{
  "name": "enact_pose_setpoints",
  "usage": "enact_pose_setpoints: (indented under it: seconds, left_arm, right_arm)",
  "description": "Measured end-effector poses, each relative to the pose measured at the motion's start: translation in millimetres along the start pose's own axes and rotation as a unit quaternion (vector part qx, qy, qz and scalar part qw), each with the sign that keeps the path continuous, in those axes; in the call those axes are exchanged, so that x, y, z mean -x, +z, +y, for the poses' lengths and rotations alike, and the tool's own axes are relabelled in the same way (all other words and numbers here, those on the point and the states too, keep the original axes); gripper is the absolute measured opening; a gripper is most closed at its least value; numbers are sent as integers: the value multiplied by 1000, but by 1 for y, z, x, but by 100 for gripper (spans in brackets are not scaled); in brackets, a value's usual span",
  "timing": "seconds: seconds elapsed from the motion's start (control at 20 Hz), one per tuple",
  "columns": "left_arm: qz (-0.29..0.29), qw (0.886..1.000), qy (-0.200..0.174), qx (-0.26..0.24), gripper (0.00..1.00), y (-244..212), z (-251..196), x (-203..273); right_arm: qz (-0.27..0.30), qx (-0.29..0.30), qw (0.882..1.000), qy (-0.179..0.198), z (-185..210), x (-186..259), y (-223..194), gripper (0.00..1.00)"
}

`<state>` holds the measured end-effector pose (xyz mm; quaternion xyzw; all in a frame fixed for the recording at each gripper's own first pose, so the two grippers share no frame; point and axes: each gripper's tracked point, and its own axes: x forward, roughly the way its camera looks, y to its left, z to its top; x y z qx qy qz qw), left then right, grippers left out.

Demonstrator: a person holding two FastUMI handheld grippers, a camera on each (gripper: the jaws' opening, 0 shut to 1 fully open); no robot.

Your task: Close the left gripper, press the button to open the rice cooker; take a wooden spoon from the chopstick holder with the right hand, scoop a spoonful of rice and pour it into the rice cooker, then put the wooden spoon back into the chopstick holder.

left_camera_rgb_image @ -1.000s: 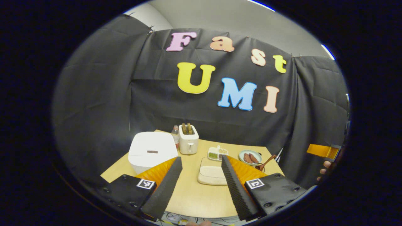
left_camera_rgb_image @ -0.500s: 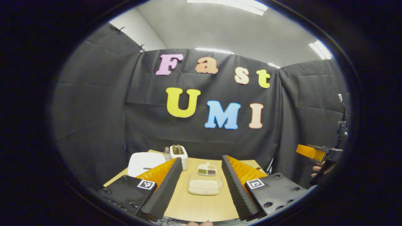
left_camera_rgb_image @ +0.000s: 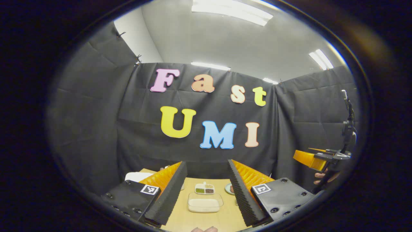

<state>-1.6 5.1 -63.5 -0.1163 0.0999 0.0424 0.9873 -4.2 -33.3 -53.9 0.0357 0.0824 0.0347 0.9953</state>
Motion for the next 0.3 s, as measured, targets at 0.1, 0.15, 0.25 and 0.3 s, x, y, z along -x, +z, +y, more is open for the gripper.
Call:
enact_pose_setpoints:
  seconds: [0.1,0.15,0.25,0.3]
  left_arm:
    - [-13,1000,7,9,91,8,12,4]
    - [-14,1000,10,13,90,9,18,6]
    - [-7,1000,18,21,89,-1,35,12]
    - [-4,999,24,27,89,-3,43,11]
  right_arm:
    - [4,4,1000,14,19,-4,-1,98]
    - [1,9,1000,18,28,-6,2,98]
    - [-14,25,999,26,44,-10,11,98]
    - [-18,33,999,30,51,-12,13,98]
